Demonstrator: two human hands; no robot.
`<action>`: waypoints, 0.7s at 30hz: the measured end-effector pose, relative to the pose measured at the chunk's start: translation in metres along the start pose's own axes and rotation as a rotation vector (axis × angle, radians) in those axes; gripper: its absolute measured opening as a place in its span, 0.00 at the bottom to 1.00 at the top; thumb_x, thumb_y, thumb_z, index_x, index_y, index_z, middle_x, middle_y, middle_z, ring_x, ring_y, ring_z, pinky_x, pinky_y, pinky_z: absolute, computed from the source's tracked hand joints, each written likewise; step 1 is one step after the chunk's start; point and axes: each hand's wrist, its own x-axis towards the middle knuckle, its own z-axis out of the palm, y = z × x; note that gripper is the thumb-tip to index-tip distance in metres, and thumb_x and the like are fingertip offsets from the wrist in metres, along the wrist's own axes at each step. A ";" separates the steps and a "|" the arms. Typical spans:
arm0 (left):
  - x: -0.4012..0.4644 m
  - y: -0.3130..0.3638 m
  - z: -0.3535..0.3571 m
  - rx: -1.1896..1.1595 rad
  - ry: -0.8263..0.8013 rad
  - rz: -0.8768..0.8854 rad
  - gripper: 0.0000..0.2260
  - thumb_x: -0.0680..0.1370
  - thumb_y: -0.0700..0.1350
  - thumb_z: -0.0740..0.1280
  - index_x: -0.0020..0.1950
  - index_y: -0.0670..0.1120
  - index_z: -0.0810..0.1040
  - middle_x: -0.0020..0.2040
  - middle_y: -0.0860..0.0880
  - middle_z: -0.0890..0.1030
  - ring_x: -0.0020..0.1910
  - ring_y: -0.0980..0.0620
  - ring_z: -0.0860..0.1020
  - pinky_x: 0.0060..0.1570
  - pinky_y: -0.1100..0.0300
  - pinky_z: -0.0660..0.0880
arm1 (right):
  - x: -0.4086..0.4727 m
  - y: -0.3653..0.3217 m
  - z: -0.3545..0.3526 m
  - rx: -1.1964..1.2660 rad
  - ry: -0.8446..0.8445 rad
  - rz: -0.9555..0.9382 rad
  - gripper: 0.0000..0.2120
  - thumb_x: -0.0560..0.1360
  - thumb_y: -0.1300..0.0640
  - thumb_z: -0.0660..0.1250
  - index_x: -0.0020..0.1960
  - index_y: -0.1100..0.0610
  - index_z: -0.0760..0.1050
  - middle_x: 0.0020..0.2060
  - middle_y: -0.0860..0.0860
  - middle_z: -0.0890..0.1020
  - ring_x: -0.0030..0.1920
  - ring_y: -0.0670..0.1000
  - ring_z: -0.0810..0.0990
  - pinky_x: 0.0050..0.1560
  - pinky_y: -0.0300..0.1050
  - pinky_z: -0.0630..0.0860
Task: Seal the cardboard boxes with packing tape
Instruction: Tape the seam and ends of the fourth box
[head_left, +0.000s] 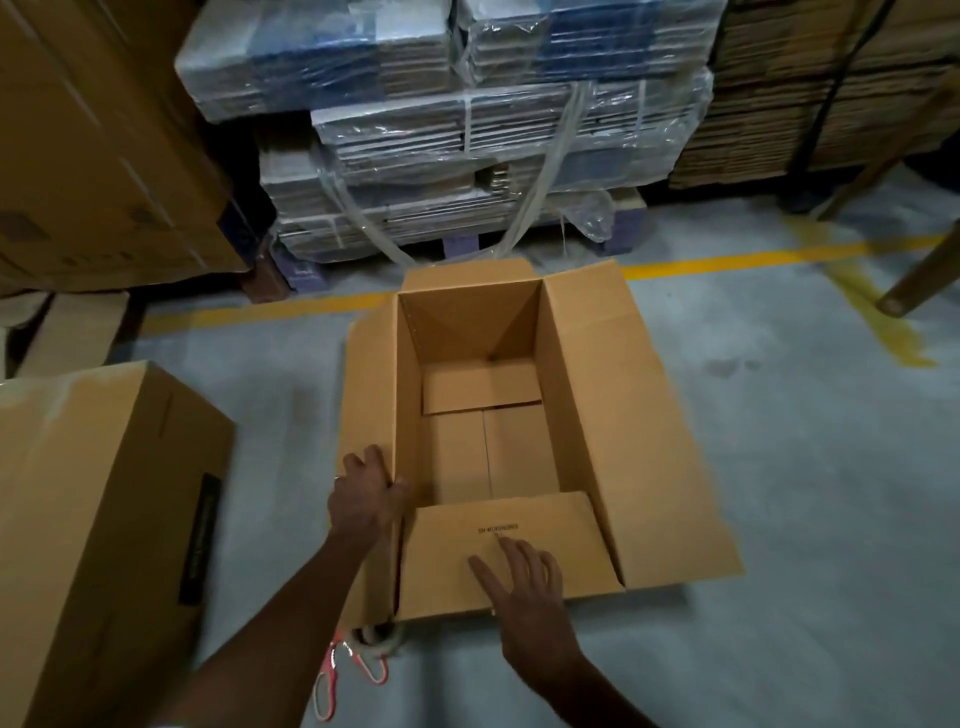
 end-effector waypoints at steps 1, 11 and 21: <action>0.002 0.002 0.000 -0.029 -0.010 0.019 0.21 0.82 0.54 0.66 0.69 0.44 0.66 0.61 0.39 0.73 0.57 0.36 0.78 0.53 0.47 0.75 | 0.002 0.006 0.004 -0.021 0.024 -0.007 0.53 0.52 0.56 0.84 0.74 0.42 0.70 0.67 0.57 0.77 0.65 0.60 0.80 0.59 0.64 0.77; -0.081 0.028 0.081 -0.680 -0.146 -0.244 0.26 0.70 0.54 0.77 0.61 0.42 0.74 0.55 0.43 0.82 0.56 0.39 0.81 0.51 0.55 0.74 | -0.042 0.158 -0.026 -0.345 0.025 -0.076 0.57 0.55 0.65 0.79 0.78 0.37 0.61 0.75 0.52 0.71 0.76 0.58 0.61 0.70 0.66 0.56; -0.049 0.006 0.020 -0.362 0.133 0.104 0.30 0.70 0.48 0.78 0.70 0.53 0.72 0.75 0.46 0.60 0.68 0.43 0.67 0.54 0.48 0.78 | -0.007 0.055 -0.054 0.145 -0.040 0.167 0.36 0.75 0.28 0.54 0.79 0.44 0.59 0.81 0.51 0.56 0.81 0.60 0.48 0.78 0.67 0.46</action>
